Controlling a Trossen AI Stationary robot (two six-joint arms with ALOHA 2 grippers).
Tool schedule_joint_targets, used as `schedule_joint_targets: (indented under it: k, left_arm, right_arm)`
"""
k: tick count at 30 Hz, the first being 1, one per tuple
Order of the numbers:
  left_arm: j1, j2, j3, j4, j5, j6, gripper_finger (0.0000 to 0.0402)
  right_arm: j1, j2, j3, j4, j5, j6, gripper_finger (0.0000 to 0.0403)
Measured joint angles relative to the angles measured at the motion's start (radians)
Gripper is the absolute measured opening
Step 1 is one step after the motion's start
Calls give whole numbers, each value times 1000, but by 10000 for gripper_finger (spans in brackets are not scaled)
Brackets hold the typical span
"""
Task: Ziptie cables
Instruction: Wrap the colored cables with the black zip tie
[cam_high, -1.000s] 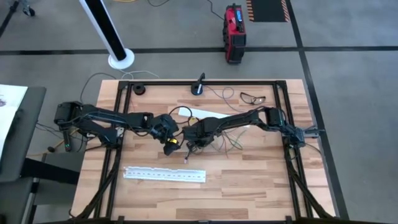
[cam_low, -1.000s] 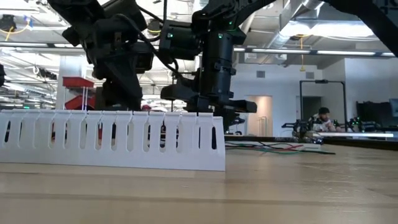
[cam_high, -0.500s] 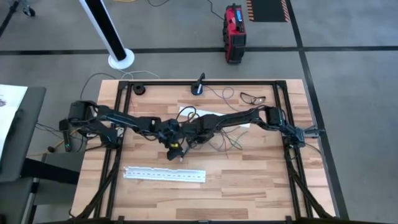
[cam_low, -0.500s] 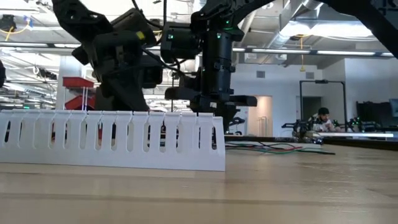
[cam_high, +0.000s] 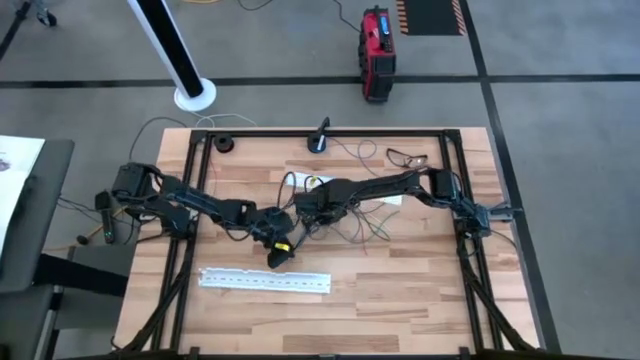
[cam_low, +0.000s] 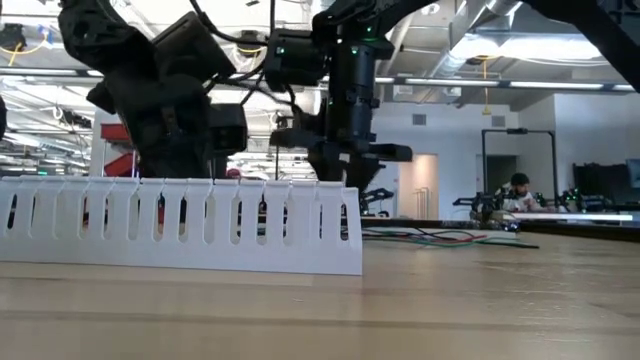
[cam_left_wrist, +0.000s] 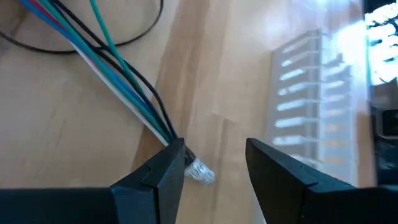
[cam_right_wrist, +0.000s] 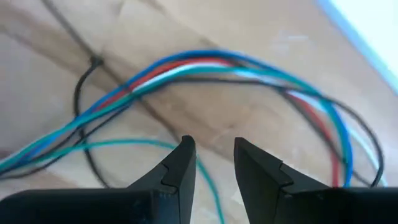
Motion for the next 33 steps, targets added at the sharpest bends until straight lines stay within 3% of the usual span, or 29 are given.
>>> schedule_joint_targets:
  k: [3,10,12,16,22,33]
  left_arm:
    - [-20,23,-10,11,-75,-3,164]
    - [-23,32,-9,11,-125,13,164]
    - [-21,32,-9,12,-132,12,164]
    - [-20,32,-8,6,-156,5,164]
    - [-20,32,-8,2,-163,-37,164]
    - [-21,33,-8,1,-173,-120,164]
  right_arm:
    - [-20,-13,-2,19,2,-26,104]
    - [-96,-80,0,78,-34,-225,104]
    - [-132,-89,0,129,-107,-302,104]
    - [-171,-79,0,226,-366,-501,104]
    - [-171,-59,-26,235,-498,-661,104]
    - [-169,-61,-150,400,-474,-702,104]
